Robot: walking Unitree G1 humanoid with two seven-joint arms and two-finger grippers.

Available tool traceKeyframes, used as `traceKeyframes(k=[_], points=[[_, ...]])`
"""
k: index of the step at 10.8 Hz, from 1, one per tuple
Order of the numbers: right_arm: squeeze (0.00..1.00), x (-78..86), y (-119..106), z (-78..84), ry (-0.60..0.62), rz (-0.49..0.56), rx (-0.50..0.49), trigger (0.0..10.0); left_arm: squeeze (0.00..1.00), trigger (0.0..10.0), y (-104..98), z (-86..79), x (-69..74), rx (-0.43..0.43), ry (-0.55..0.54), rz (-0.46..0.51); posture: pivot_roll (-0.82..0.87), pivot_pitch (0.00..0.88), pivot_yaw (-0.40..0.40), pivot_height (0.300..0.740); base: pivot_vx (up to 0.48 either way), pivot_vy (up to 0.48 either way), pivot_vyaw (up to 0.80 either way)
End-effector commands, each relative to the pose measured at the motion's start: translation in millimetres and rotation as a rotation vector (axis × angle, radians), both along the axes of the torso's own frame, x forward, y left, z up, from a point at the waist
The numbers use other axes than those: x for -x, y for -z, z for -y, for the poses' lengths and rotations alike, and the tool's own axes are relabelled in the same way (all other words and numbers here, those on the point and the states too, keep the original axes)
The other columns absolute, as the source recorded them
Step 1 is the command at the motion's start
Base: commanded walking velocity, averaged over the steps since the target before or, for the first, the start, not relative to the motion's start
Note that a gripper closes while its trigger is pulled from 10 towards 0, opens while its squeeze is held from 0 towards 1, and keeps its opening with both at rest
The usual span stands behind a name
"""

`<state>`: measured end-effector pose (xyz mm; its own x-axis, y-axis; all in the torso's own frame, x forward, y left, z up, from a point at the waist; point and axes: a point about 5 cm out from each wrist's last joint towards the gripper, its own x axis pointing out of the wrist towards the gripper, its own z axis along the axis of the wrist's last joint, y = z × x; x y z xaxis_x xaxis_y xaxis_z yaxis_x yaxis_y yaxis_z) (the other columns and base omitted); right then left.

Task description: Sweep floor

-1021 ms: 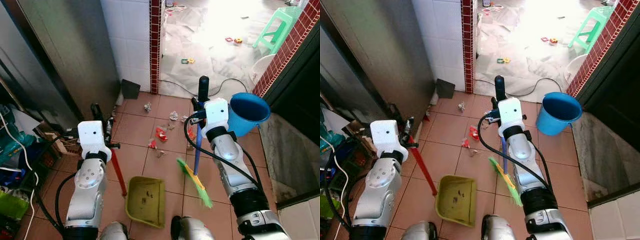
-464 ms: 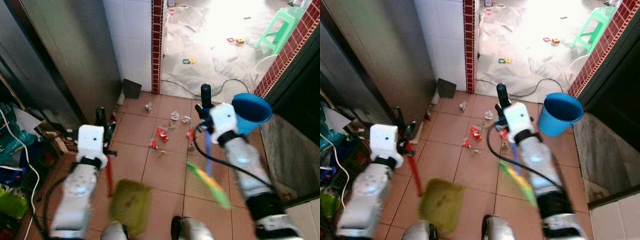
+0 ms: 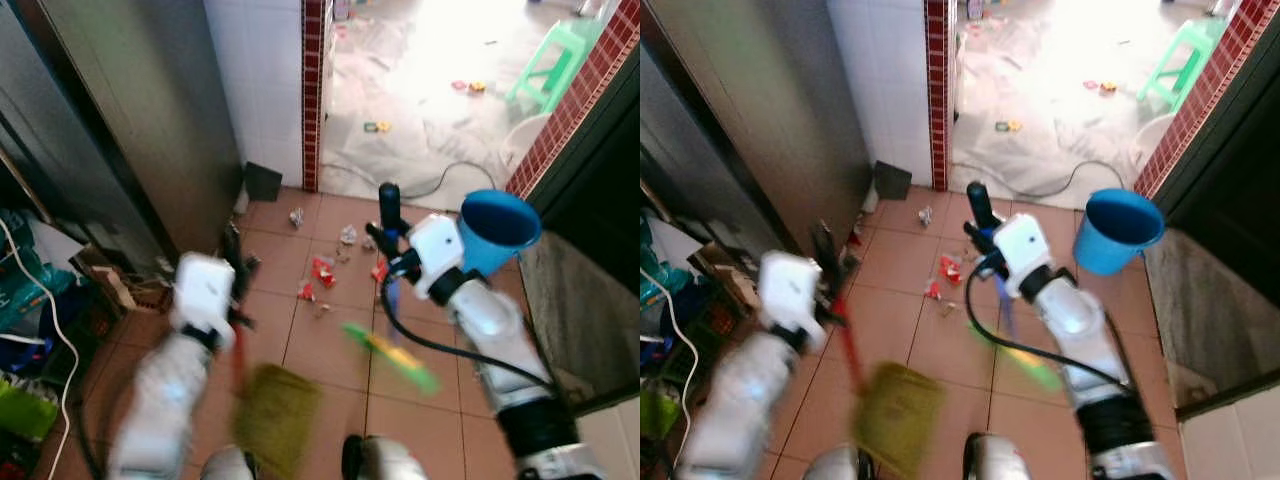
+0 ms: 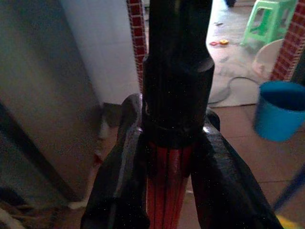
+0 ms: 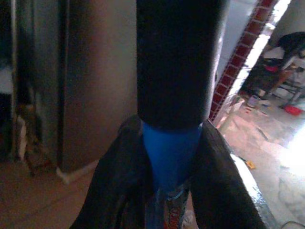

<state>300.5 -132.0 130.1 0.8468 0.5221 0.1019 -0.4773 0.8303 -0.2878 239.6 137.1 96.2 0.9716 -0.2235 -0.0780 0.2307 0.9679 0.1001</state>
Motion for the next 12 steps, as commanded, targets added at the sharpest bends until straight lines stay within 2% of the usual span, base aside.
traceKeyframes(k=[1,2,3,4,5,6,7,8,11,12], points=[[0.00,-6.7,-16.0,6.8,0.081,0.079,-0.009,10.0,0.00,10.0,-2.8,-5.3,-1.2,-0.057,-0.037,0.055,-0.02,0.000,-0.054,0.740,0.000,0.000,0.00],[0.00,-13.9,-29.4,11.0,0.230,0.142,-0.056,10.0,0.00,10.0,-2.2,-15.8,-4.9,-0.104,-0.091,0.078,0.01,0.000,-0.071,0.740,0.000,0.000,0.00],[0.00,-19.1,-32.4,16.9,0.361,0.131,-0.131,10.0,0.00,10.0,-4.2,-33.2,-7.1,-0.076,-0.143,0.069,-0.01,0.000,-0.048,0.740,0.000,0.000,0.00],[0.00,-18.3,-27.4,16.6,0.385,0.127,-0.139,10.0,0.00,10.0,0.1,-41.5,-7.9,-0.075,-0.151,0.053,-0.04,0.000,0.011,0.740,0.000,0.000,0.00],[0.00,-17.1,-23.6,19.5,0.401,0.129,-0.135,10.0,0.00,10.0,3.1,-42.3,-10.7,-0.068,-0.149,0.050,-0.05,0.000,0.033,0.740,0.000,0.000,0.00],[0.00,-15.6,-16.8,34.8,0.477,0.121,-0.136,10.0,0.00,10.0,4.3,-38.8,-15.5,-0.066,-0.132,0.050,-0.07,0.000,0.071,0.740,0.000,0.000,0.00],[0.00,-15.5,-12.9,43.3,0.525,0.108,-0.150,10.0,0.00,10.0,4.1,-35.8,-19.8,-0.054,-0.129,0.050,-0.08,0.000,0.090,0.740,0.000,0.000,0.00],[0.00,-15.6,-11.7,47.9,0.553,0.112,-0.144,10.0,0.00,10.0,4.3,-25.5,-22.7,-0.034,-0.102,0.052,-0.09,0.000,0.090,0.740,0.000,0.000,0.00],[0.00,-18.2,-5.7,35.8,0.511,0.074,-0.147,10.0,0.00,10.0,0.0,-4.4,-22.6,0.017,-0.063,0.052,-0.04,0.000,0.020,0.740,0.000,0.000,0.00],[0.00,-17.6,-3.2,23.3,0.462,0.065,-0.139,10.0,0.00,10.0,-0.1,-2.7,-17.2,0.006,-0.036,0.055,-0.04,0.000,0.007,0.740,0.000,0.000,0.00]])
